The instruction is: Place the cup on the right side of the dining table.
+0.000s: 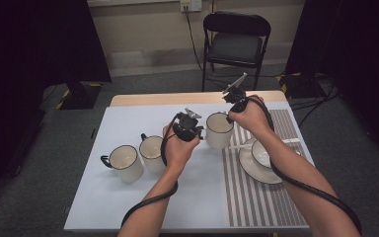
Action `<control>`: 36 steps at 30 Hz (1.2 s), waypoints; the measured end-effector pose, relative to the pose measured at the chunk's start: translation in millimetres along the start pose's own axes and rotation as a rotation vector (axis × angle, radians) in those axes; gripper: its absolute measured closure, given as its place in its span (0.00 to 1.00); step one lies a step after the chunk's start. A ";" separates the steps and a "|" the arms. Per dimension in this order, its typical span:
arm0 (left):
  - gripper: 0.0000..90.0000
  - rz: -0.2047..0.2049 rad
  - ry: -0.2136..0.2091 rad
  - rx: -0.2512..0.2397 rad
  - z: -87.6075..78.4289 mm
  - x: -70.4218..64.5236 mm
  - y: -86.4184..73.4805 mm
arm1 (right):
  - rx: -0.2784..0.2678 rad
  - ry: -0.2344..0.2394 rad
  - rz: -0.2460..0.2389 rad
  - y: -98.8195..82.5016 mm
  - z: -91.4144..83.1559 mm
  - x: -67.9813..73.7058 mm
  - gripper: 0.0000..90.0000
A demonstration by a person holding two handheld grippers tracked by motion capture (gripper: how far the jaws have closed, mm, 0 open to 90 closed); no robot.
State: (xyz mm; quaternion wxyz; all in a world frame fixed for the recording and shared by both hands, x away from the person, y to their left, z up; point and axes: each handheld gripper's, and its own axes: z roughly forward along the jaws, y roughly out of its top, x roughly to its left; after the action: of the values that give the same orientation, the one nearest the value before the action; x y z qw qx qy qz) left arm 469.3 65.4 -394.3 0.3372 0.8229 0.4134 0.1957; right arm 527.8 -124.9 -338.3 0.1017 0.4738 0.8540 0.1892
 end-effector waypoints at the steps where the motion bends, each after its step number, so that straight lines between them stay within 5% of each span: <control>1: 0.89 0.007 0.000 0.007 0.6 0.1 0.7 | 0.000 -0.001 -0.003 0.1 0.1 -1.1 0.95; 36: 0.89 -0.002 -0.003 0.016 30.7 -5.2 12.0 | 0.012 -0.031 -0.010 2.5 11.8 -25.9 0.95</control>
State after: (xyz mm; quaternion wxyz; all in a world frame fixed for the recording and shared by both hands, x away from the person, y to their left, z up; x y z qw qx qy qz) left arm 491.3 43.9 -407.2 0.3316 0.8254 0.4151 0.1908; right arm 547.6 -142.9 -348.1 0.1132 0.4729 0.8559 0.1760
